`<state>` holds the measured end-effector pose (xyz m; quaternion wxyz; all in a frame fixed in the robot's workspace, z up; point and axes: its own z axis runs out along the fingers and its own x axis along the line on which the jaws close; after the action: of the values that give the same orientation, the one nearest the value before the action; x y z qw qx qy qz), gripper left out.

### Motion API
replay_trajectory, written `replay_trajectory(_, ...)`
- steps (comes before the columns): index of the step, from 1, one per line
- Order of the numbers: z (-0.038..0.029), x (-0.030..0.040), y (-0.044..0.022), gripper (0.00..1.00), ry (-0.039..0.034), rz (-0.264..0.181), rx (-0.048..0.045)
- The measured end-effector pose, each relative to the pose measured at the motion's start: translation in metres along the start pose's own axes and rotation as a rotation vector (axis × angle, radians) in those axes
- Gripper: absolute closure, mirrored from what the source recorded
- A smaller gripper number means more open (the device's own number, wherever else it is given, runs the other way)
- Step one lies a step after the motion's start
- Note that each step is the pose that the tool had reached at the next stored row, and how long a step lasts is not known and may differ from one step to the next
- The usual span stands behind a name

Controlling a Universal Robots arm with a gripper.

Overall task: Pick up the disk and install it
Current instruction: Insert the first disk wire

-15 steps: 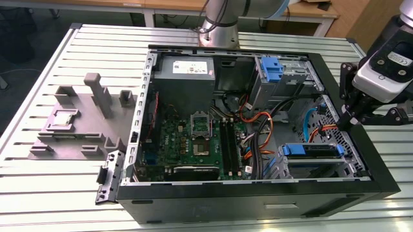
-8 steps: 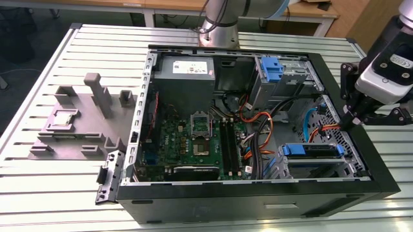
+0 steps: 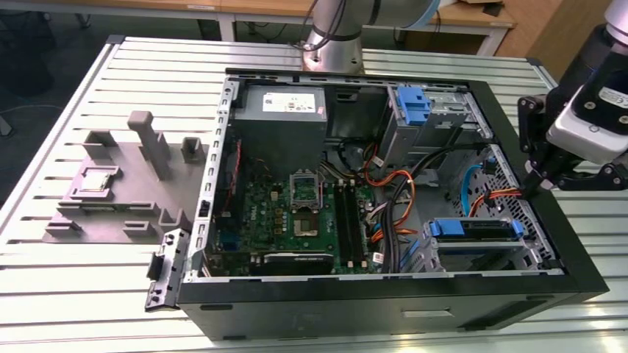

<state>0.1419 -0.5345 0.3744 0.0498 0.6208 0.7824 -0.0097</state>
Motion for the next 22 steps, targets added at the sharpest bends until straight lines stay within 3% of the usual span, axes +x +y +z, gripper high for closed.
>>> replay_trajectory(15, 0.0009, 0.0001, 0.0000, 0.90, 0.0086, -0.222, -0.0242)
replay_trajectory(22, 0.0013, 0.0074, 0.0030, 0.90, -0.0240, -0.226, -0.0185)
